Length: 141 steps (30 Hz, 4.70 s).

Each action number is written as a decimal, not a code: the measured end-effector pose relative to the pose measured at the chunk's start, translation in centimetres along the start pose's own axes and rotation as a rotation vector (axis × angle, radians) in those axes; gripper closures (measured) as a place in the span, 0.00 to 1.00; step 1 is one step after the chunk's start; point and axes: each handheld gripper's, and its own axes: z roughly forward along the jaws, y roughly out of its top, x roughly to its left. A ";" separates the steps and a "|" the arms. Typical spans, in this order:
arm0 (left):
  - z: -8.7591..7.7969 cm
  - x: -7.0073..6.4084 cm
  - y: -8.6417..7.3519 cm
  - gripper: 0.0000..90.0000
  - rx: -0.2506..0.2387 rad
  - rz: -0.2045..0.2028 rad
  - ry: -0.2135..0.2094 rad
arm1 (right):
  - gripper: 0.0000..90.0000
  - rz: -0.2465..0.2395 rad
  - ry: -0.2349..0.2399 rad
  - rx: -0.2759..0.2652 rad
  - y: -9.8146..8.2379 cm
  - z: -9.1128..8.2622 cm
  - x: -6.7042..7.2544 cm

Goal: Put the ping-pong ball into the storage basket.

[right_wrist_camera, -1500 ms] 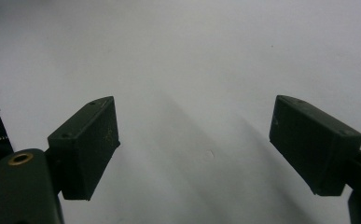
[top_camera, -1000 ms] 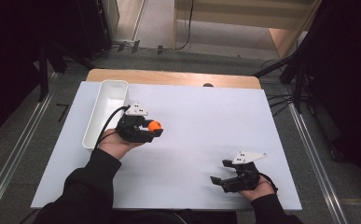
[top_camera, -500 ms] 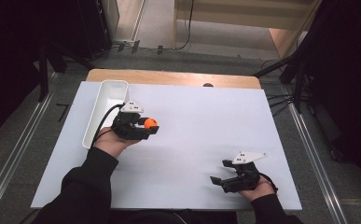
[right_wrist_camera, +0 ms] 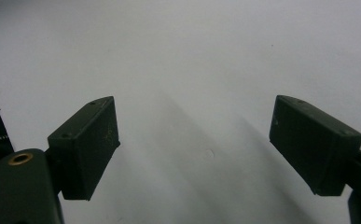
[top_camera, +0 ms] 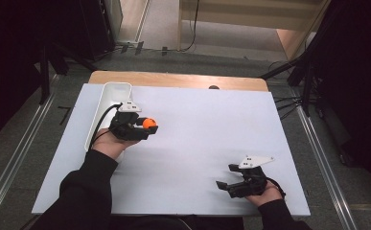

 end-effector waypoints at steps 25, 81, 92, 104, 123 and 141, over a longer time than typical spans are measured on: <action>-1.4 2.1 -0.1 0.56 -0.020 -0.051 0.078 | 0.16 0.001 0.000 0.001 0.0 0.0 0.0; -2.3 8.0 0.8 0.56 -0.076 -0.236 0.309 | 0.16 0.004 -0.003 0.004 0.0 0.0 0.0; -1.4 9.6 1.8 0.56 -0.081 -0.267 0.306 | 0.16 0.003 -0.002 0.005 0.0 0.0 0.0; -0.5 11.4 2.4 0.56 -0.097 -0.309 0.334 | 0.16 0.008 -0.007 -0.001 -0.1 0.0 -0.1; 0.9 12.9 1.3 0.56 -0.066 -0.359 0.376 | 0.16 0.007 -0.005 -0.004 -0.1 0.0 -0.1; 1.1 12.7 1.4 0.56 -0.055 -0.358 0.396 | 0.16 0.003 -0.002 -0.001 -0.1 0.0 -0.1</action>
